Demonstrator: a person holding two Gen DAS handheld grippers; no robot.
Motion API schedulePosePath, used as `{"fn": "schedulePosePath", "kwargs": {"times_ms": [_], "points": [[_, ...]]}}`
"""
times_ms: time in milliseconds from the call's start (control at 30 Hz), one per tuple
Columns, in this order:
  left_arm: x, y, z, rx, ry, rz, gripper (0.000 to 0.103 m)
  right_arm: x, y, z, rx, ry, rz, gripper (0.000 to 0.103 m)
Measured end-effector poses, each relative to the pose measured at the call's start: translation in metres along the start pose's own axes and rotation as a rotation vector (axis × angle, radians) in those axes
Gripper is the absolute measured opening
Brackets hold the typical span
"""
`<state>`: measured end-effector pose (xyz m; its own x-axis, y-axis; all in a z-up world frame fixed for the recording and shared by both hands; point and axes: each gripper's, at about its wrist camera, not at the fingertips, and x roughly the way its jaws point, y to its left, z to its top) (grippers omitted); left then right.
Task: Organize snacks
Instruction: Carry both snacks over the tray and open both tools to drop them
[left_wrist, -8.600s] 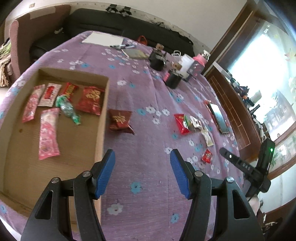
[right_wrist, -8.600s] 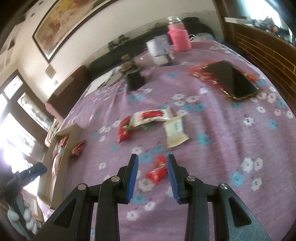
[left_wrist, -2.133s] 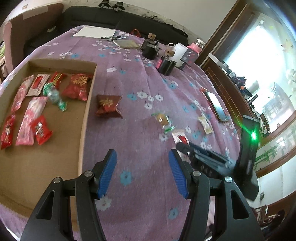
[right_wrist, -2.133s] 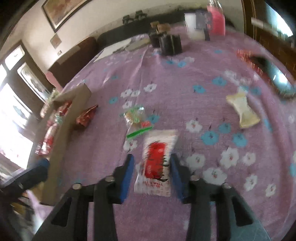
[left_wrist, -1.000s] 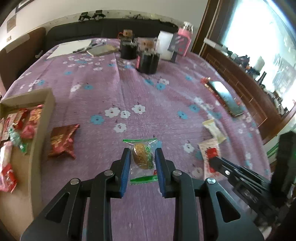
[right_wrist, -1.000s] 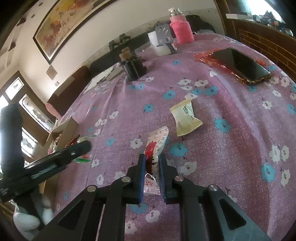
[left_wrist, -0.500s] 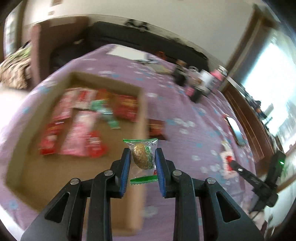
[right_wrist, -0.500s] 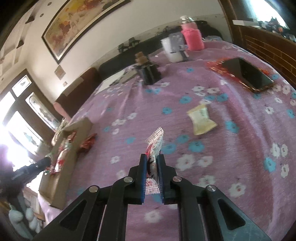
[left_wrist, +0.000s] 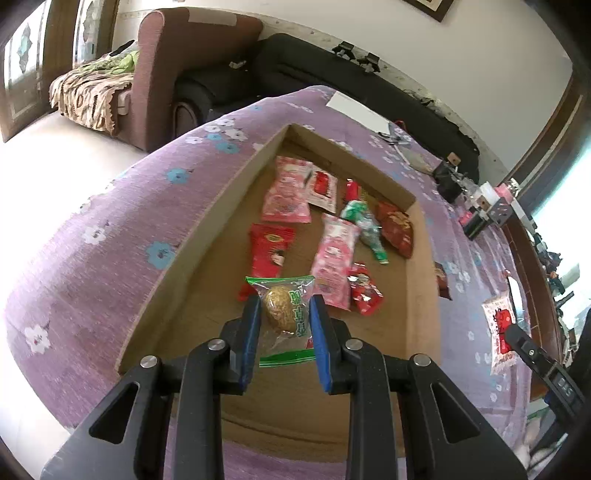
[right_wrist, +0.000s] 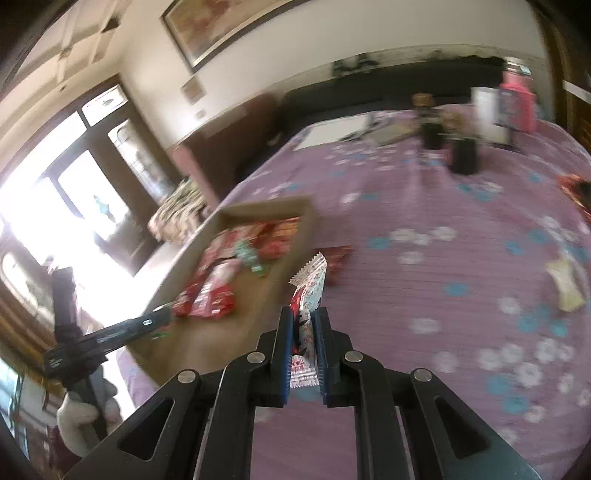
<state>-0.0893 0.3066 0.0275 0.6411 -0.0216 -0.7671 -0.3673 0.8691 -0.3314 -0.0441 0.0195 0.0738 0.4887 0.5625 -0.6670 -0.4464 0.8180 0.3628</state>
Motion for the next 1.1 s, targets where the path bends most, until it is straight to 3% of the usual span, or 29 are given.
{"fn": "schedulePosePath", "kwargs": {"times_ms": [200,467,600,767,833,933,1100], "points": [[0.007,0.013,0.003,-0.009,0.008,0.033,0.024,0.039,0.052,0.001,-0.075,0.079,0.060,0.011],[0.008,0.014,0.006,-0.001,-0.002,0.042,0.026,0.090,0.088,-0.011,-0.099,0.190,0.114,0.011],[0.000,0.016,0.006,-0.012,-0.016,0.023,0.037,0.106,0.097,-0.018,-0.088,0.231,0.147,0.011],[-0.015,0.020,0.008,-0.031,-0.049,0.008,0.040,0.116,0.104,-0.023,-0.075,0.264,0.197,0.011],[-0.021,0.021,0.008,-0.042,-0.060,0.000,0.040,0.117,0.107,-0.026,-0.079,0.270,0.214,0.015],[-0.027,0.020,0.009,-0.055,-0.076,-0.007,0.057,0.112,0.109,-0.026,-0.090,0.254,0.203,0.016],[-0.036,0.012,0.007,-0.050,-0.099,-0.024,0.059,0.087,0.104,-0.022,-0.111,0.192,0.178,0.023]]}}
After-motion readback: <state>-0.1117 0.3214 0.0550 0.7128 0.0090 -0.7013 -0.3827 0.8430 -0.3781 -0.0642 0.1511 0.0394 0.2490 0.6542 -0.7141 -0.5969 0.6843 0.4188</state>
